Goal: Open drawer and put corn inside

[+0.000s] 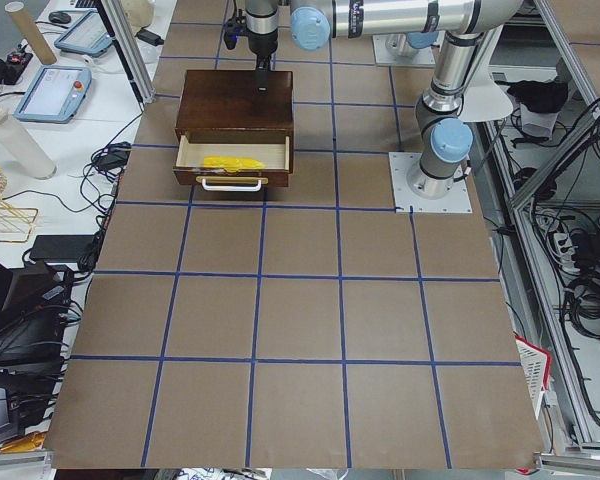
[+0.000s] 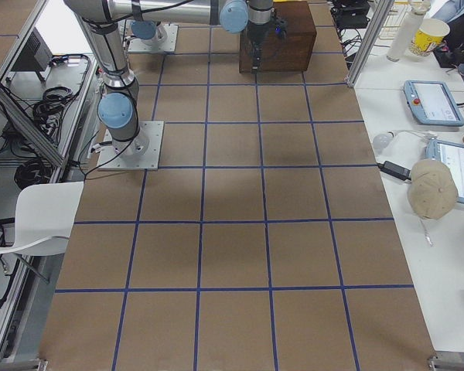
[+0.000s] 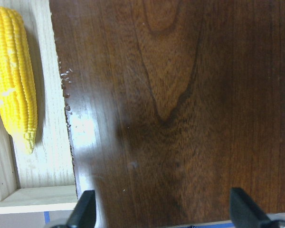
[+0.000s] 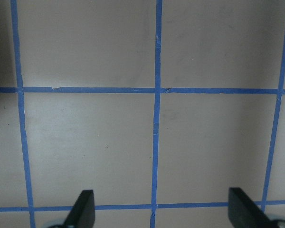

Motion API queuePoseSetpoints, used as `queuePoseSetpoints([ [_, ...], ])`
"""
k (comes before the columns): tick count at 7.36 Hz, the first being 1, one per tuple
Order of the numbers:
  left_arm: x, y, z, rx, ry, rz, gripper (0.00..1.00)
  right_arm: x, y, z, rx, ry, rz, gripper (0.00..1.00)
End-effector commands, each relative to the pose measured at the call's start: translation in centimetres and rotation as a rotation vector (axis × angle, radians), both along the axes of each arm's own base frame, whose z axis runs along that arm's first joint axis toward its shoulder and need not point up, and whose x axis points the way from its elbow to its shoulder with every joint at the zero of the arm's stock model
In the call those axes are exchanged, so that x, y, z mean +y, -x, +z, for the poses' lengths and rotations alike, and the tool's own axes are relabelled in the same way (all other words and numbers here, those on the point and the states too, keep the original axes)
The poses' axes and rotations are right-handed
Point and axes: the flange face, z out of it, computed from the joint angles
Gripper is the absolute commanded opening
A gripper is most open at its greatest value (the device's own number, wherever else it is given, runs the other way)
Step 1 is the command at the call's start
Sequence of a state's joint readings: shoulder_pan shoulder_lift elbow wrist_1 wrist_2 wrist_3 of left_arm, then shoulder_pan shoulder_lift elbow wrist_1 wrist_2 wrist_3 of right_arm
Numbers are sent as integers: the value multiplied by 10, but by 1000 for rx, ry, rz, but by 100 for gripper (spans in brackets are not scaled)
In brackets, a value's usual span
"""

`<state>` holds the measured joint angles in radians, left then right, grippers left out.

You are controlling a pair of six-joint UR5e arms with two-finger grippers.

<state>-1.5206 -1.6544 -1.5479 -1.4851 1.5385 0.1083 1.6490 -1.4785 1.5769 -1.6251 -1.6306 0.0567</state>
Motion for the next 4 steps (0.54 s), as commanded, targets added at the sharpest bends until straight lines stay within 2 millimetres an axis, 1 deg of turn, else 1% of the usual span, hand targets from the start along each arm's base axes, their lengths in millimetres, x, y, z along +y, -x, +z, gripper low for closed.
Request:
queuePoseSetpoints([
  [1, 7, 1, 8, 2, 11, -17, 100, 0, 0, 0, 0, 0, 0, 100],
  [2, 7, 1, 3, 1, -1, -17, 100, 0, 0, -1, 0, 0, 0, 100],
  [4, 12, 1, 8, 0, -5, -17, 100, 0, 0, 0, 0, 0, 0, 100],
])
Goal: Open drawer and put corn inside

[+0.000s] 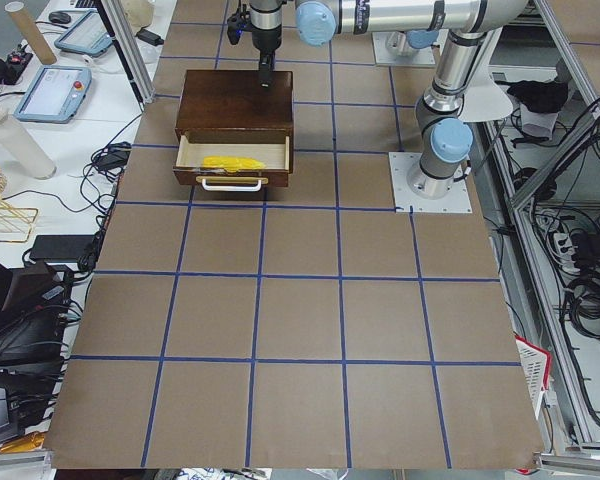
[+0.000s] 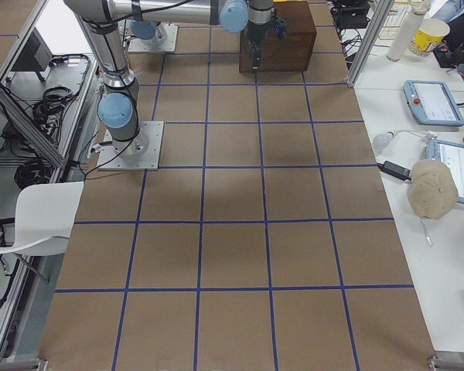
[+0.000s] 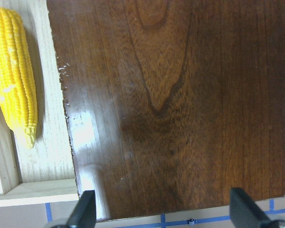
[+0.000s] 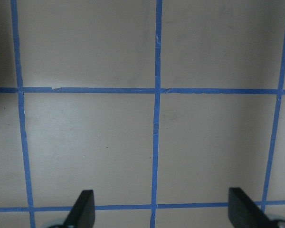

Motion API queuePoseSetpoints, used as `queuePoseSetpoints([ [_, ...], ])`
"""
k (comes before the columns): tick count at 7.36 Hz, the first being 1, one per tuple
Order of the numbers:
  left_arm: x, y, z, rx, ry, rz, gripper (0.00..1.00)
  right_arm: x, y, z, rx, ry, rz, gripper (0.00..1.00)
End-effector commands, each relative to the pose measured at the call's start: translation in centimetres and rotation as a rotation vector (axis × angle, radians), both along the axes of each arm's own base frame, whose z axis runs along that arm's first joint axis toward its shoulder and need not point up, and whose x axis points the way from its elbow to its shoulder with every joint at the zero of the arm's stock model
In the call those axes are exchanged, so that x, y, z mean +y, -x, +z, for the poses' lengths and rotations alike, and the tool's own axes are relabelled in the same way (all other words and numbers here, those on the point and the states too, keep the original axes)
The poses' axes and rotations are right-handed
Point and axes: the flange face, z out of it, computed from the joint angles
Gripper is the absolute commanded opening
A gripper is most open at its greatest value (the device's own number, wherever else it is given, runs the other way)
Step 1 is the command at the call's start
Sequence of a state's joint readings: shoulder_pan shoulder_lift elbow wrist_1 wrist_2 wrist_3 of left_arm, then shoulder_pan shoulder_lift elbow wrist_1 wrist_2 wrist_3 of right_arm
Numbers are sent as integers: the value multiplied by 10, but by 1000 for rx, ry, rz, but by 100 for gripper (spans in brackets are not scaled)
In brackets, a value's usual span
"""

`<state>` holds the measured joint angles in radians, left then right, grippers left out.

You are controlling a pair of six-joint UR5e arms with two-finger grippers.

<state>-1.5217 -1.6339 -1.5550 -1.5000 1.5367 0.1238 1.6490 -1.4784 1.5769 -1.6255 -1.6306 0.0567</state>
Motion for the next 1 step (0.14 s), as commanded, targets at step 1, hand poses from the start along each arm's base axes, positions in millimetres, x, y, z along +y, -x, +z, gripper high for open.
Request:
queuePoseSetpoints([
  [1, 5, 0, 4, -2, -2, 0, 100, 0, 0, -1, 0, -1, 0, 100],
])
